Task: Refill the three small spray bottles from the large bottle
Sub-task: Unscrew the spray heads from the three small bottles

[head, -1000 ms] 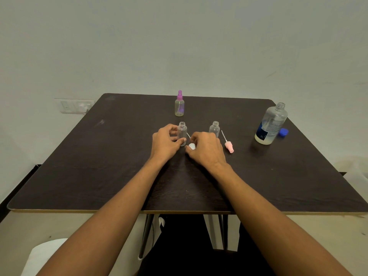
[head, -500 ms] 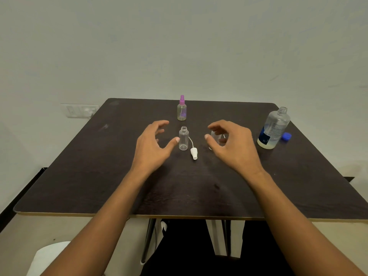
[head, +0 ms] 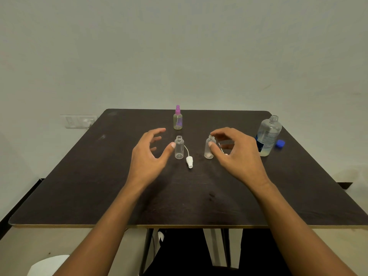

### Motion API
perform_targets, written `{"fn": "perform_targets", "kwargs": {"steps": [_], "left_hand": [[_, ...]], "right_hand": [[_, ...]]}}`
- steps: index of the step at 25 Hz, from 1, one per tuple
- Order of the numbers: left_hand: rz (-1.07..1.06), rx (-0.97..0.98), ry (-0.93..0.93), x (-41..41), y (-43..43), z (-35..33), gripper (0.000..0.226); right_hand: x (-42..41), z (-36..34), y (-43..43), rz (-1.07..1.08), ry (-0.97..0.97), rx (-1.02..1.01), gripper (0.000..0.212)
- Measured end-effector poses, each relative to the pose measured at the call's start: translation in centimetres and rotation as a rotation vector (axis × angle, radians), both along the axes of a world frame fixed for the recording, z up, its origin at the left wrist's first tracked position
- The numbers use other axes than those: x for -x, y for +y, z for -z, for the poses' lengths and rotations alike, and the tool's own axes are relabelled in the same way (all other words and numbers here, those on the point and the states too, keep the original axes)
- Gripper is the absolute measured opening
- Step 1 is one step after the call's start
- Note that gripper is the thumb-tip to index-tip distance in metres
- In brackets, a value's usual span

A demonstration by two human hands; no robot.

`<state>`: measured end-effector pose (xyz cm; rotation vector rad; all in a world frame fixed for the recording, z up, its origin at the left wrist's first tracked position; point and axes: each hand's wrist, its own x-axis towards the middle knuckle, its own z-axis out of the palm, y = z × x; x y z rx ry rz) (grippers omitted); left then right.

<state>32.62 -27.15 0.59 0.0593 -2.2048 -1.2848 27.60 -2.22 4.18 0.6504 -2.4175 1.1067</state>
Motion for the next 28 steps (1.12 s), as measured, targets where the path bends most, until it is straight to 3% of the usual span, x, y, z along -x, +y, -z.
{"fn": "perform_targets", "kwargs": {"steps": [8,17,23,28], "left_hand": [[0.004,-0.078,-0.099,9.4,-2.0,-1.6,0.039],[0.056,0.028,-0.372,21.7,-4.2,2.9,0.076],[0.029,0.038,-0.325,24.3,-4.2,4.2,0.075],[-0.025,0.007,-0.262,25.0,-4.4,5.4,0.059]], "right_hand": [[7.2,-2.8,-2.8,-0.041,-0.022,-0.018,0.023],[18.2,-4.0,-7.4,-0.112,-0.16,-0.29,0.033],[23.1,-2.7,-10.0,-0.144,-0.214,-0.378,0.039],[26.0,-1.4,-14.3,-0.215,-0.191,-0.435,0.039]]}}
